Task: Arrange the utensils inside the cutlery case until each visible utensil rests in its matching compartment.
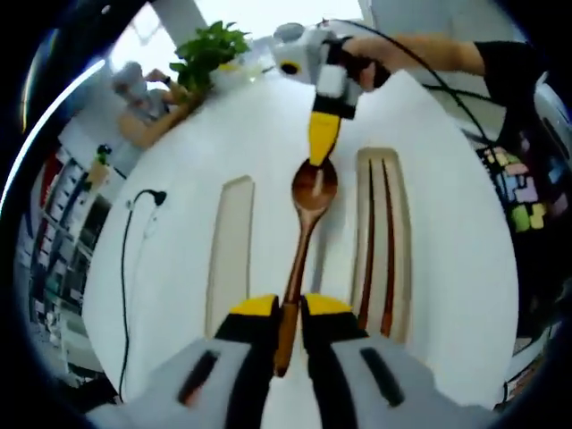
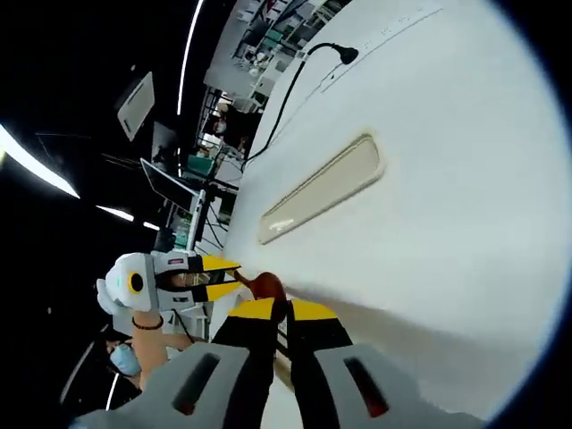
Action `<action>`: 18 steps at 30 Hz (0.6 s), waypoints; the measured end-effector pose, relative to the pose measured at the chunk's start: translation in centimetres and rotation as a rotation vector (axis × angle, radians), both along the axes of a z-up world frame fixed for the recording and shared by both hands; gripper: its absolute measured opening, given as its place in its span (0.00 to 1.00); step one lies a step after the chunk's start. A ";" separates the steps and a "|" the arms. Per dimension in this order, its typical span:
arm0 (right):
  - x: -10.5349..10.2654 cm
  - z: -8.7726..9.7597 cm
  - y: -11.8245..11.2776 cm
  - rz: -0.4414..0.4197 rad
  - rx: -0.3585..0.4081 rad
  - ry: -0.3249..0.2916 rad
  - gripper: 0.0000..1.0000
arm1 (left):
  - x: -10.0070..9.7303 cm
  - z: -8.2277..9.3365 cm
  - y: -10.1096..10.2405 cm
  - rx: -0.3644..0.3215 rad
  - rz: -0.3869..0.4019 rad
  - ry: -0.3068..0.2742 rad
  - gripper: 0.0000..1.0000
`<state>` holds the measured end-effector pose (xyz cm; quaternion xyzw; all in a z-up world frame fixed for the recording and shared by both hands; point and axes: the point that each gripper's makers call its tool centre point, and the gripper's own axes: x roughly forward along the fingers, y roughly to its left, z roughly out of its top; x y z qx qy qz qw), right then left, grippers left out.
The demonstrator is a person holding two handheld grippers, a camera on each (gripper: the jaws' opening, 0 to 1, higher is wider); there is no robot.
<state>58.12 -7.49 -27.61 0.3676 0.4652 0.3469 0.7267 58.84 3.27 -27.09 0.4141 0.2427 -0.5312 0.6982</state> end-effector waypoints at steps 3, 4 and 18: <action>-0.8 0.7 -0.2 0.005 0.015 -0.014 0.01 | -1.2 0.3 -0.4 -0.005 -0.015 -0.015 0.10; -0.9 0.8 -0.2 0.009 0.012 -0.018 0.01 | -1.6 0.3 -0.5 -0.003 -0.030 -0.020 0.10; -1.6 0.1 0.9 0.074 0.053 0.037 0.03 | -4.8 -0.8 -0.2 0.008 -0.082 0.024 0.10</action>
